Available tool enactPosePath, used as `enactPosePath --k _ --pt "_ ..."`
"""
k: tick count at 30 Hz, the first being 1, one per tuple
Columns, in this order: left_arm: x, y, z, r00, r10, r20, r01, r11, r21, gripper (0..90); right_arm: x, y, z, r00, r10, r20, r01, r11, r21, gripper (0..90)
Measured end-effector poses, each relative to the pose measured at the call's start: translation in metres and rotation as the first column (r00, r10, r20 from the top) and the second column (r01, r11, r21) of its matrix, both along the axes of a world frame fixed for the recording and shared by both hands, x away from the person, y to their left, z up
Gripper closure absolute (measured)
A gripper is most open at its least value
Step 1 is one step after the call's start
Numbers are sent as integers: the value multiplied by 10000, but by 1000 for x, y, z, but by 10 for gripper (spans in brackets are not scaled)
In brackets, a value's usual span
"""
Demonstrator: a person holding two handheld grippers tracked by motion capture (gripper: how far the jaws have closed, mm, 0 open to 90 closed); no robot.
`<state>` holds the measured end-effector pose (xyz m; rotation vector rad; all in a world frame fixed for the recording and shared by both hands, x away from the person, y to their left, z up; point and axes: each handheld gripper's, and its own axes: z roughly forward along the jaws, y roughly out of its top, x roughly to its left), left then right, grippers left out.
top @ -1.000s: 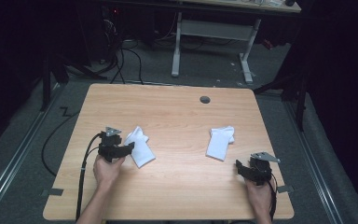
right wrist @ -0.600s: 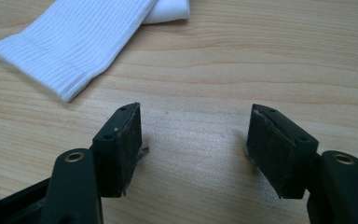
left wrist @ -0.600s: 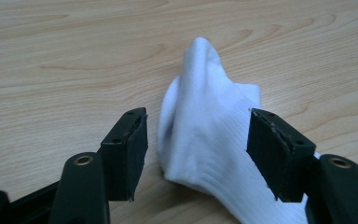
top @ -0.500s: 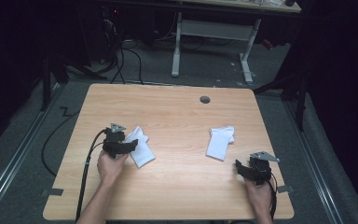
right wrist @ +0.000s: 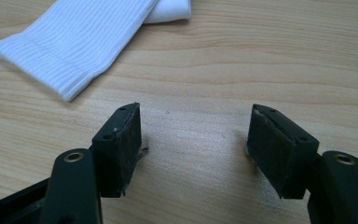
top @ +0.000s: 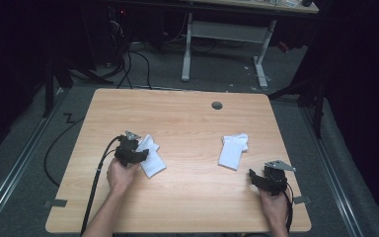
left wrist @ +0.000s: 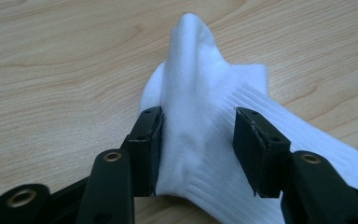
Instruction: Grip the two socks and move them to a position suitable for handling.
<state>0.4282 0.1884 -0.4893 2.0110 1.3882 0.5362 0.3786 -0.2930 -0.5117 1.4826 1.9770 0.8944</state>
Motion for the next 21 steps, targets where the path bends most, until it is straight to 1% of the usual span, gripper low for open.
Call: enactPosePath --k 1,7,11,14,15,16,18,21 --pt "0 0 0 10000 -25 23 25 10000 25 556 0 0 0 10000 2 -1 -2 10000 0 352" --pt "0 0 0 9998 -183 -1 183 9998 13 614 0 0 0 10000 3 1 -3 10000 -1 352" --pt "0 0 -1 9997 -236 -1 236 9997 -97 647 0 0 0 10000 33 3 -33 10000 -11 350" --pt "1 -1 -2 9995 -305 5 305 9992 -240 695 0 0 0 10000 35 2 -35 10000 -9 349" --pt "1 -1 -2 9995 -322 4 322 9991 -290 737 0 0 0 10000 36 -1 -36 10000 -9 349" --pt "2 -1 -3 9994 -345 17 346 9988 -333 737 0 0 0 10000 36 -1 -36 10000 -9 349" --pt "2 -1 -3 9992 -403 36 404 9984 -386 783 0 0 0 10000 38 -1 -38 10000 -9 349" --pt "2 1 -2 9987 -503 113 507 9978 -419 811 0 0 0 10000 39 -2 -39 10000 -9 349"
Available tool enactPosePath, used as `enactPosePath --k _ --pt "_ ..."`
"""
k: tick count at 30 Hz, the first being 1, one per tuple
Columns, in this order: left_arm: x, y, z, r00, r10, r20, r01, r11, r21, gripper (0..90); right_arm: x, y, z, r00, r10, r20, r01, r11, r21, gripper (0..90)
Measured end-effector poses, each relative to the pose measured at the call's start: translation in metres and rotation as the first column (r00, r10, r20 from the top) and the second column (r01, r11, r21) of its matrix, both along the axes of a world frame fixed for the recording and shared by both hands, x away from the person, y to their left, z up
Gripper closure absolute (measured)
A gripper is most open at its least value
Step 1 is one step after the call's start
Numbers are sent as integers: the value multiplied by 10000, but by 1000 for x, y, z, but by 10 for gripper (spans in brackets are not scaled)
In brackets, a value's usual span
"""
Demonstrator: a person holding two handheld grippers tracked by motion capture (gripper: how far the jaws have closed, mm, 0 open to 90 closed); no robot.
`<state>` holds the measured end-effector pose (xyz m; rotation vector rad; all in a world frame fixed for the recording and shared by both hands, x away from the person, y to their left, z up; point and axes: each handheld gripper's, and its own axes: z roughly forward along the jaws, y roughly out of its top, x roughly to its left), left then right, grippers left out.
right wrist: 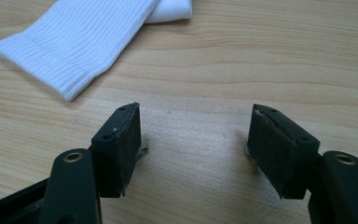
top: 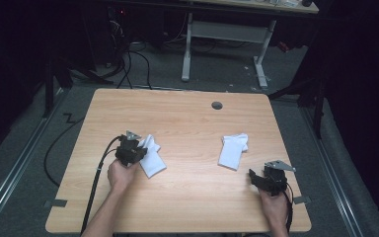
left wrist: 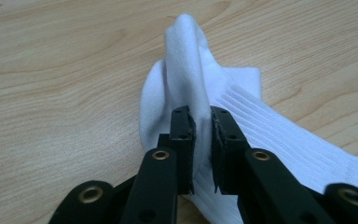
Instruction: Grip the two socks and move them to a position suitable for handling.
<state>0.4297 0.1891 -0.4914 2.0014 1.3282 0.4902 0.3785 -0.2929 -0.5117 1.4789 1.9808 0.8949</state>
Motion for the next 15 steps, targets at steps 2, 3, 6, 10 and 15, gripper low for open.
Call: enactPosePath --k 2,3,6,10,15 --pt "0 0 1 10000 -21 38 21 10000 9 817 0 0 0 10000 0 1 0 10000 0 348" --pt "-1 0 1 9999 -58 83 58 10000 3 820 0 0 0 10000 -8 -3 8 10000 5 348" --pt "-4 -2 5 9994 -217 288 219 9997 -67 825 0 0 0 10000 1 -1 -1 10000 2 348" --pt "-10 -6 12 9972 -487 562 496 9987 -146 829 0 0 0 10000 -4 -9 4 10000 10 347" --pt "-13 -10 23 9934 -814 807 823 9966 -75 831 0 0 0 10000 9 -5 -9 10000 6 345"
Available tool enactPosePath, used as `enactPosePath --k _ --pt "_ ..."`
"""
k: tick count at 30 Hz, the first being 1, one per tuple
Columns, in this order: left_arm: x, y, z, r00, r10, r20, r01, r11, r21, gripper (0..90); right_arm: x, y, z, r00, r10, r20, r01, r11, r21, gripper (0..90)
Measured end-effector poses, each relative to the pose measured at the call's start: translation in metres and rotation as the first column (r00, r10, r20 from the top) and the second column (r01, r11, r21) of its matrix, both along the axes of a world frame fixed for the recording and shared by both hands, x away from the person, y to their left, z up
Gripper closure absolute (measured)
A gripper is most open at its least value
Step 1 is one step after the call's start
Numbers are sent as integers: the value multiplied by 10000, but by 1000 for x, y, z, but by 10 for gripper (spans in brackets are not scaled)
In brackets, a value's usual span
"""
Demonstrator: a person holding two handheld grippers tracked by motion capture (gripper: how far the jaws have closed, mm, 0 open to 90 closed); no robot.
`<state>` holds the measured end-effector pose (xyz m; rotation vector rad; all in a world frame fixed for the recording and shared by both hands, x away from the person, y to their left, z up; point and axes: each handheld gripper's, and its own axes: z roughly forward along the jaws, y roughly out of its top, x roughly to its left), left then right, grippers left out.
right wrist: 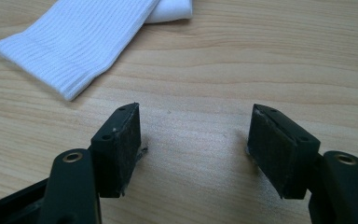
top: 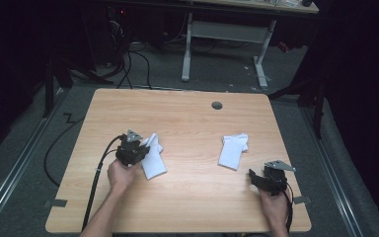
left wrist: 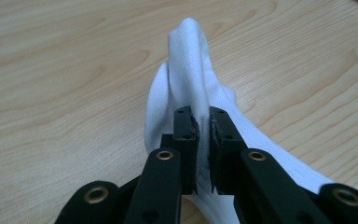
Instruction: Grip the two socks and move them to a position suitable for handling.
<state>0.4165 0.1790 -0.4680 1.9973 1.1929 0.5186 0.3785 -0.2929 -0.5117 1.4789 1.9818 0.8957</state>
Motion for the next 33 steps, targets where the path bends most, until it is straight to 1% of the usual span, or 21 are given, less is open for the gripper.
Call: enactPosePath --k 1,2,3,4,6,8,9,12,13,14,15,16,18,21,23,26,27,30,33 --pt "-2 -4 7 9997 -154 180 156 9998 -121 832 0 0 0 10000 17 -3 -17 10000 -2 344" --pt "-2 -4 7 9997 -154 180 156 9998 -121 832 0 0 0 10000 17 -3 -17 10000 -2 344" --pt "-3 -7 12 9989 -294 364 307 9989 -367 832 0 0 0 10000 16 -2 -16 10000 -1 344" --pt "-3 -7 12 9989 -294 364 307 9989 -367 832 0 0 0 10000 16 -2 -16 10000 -1 344" --pt "-3 -11 17 9979 -489 421 500 9984 -253 832 0 0 0 10000 13 -10 -13 10000 6 343" --pt "-3 -16 21 9968 -644 480 657 9975 -276 832 0 0 0 10000 21 -5 -21 10000 -5 344" --pt "-2 -21 25 9952 -819 544 838 9959 -347 832 0 0 0 10000 21 -6 -21 10000 -3 344" --pt "-1 -26 28 9935 -954 627 984 9940 -472 832 0 0 0 10000 20 -7 -20 10000 -5 344" --pt "2 -31 30 9925 -1068 601 1097 9929 -463 832 0 0 0 10000 20 -5 -20 10000 -8 344" --pt "2 -31 30 9925 -1068 601 1097 9929 -463 832 0 0 0 10000 20 -5 -20 10000 -8 344" --pt "6 -36 32 9906 -1215 624 1249 9907 -545 832 0 0 0 10000 23 -4 -23 10000 -7 344" --pt "6 -36 32 9906 -1215 624 1249 9907 -545 832 0 0 0 10000 23 -4 -23 10000 -7 344" --pt "7 -42 35 9877 -1399 697 1445 9873 -653 832 0 0 0 10000 21 6 -21 10000 3 344" --pt "8 -53 39 9822 -1703 796 1754 9825 -621 832 0 0 0 10000 11 5 -11 10000 2 344" --pt "8 -59 41 9786 -1897 801 1961 9772 -816 832 0 0 0 10000 8 4 -8 10000 4 344" --pt "10 -68 40 9756 -2078 712 2138 9726 -917 832 0 0 0 10000 8 3 -8 10000 6 344" --pt "12 -71 40 9760 -2088 611 2137 9729 -884 831 0 0 0 10000 9 5 -9 10000 6 344" --pt "16 -83 38 9696 -2375 594 2420 9666 -844 831 0 0 0 10000 14 4 -14 10000 8 345" --pt "19 -88 33 9680 -2456 507 2495 9636 -958 830 0 0 0 10000 17 2 -17 10000 10 344"
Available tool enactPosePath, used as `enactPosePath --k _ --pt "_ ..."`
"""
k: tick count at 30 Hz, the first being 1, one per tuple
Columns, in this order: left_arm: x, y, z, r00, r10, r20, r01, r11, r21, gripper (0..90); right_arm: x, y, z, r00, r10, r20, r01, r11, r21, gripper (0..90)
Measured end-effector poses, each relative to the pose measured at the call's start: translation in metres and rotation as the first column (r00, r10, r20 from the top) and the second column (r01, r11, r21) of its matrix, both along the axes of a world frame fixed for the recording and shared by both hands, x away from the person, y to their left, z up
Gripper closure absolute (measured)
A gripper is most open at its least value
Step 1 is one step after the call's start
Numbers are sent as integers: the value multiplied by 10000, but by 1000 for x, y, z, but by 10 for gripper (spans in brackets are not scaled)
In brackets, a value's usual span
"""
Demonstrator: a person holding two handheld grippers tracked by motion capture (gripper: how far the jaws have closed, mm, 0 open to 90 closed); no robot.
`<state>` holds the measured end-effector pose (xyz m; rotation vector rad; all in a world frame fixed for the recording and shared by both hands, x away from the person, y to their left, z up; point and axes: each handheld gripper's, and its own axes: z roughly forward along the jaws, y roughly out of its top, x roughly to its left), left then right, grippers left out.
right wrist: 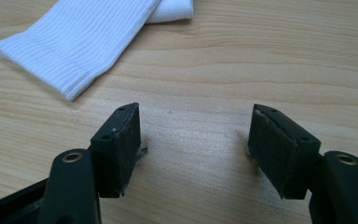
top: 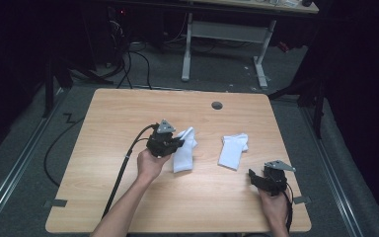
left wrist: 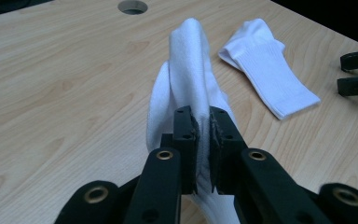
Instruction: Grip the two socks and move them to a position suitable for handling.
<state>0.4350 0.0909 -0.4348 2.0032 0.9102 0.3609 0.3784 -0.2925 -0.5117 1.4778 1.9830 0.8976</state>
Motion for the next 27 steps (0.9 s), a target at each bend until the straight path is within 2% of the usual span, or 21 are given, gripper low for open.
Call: enactPosePath --k 6,8,12,17,21,23,27 --pt "1 -4 -5 9999 159 -57 -160 9997 -170 827 0 0 0 10000 -42 -5 42 10000 -13 334" --pt "4 -5 -9 9995 231 -205 -240 9988 -426 826 0 0 0 10000 -46 -5 46 10000 -12 335" --pt "4 -8 -15 9990 290 -349 -311 9977 -600 826 0 0 0 10000 -49 -6 49 10000 -11 335" --pt "3 -9 -14 9990 361 -282 -381 9965 -742 824 0 0 0 10000 -83 -22 83 10000 -19 321" --pt "3 -11 -16 9991 339 -270 -356 9973 -647 822 0 0 0 10000 -89 -21 89 10000 -24 334" --pt "4 -12 -19 9987 318 -387 -343 9973 -642 821 0 1 0 10000 60 20 -60 10000 -14 378" --pt "4 -13 -26 9982 350 -489 -382 9971 -662 821 -1 2 0 9997 235 46 -235 9997 -17 391"
